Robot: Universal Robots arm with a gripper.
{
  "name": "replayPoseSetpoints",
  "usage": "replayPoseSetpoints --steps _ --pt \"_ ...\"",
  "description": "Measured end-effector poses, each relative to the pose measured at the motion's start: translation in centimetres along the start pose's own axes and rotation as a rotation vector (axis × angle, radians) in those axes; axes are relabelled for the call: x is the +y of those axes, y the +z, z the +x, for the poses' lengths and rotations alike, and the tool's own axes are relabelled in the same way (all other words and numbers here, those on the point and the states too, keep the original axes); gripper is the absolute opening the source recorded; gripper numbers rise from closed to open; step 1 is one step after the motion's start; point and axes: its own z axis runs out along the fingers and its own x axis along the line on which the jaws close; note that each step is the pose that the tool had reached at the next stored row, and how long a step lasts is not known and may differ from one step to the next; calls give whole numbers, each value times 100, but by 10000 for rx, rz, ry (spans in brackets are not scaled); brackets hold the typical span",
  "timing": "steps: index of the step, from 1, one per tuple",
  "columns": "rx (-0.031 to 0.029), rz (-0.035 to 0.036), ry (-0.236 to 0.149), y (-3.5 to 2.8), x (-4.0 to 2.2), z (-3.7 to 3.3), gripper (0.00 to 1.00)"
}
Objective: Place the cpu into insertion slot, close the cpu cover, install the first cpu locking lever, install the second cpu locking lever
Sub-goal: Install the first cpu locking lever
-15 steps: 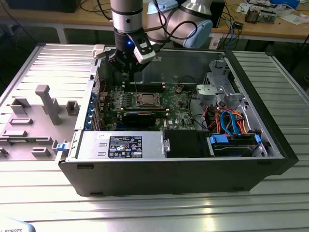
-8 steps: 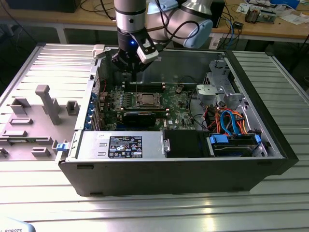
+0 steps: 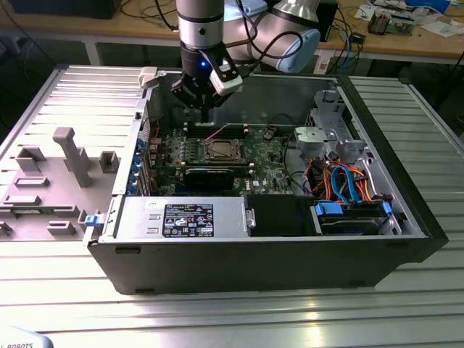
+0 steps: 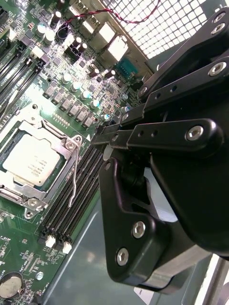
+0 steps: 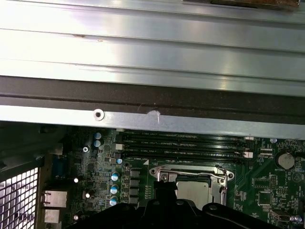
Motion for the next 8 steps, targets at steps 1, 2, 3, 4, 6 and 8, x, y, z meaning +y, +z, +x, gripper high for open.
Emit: replayPoseSetpoints --steps 1,2,3,4,6,8 --pt "0 0 0 0 0 0 11" --pt "0 0 0 0 0 0 11" --pt "0 0 0 0 0 0 11" --pt "0 0 1 0 0 1 11" --pt "1 0 2 0 -1 0 11" --pt "-1 0 35 5 -3 -22 11"
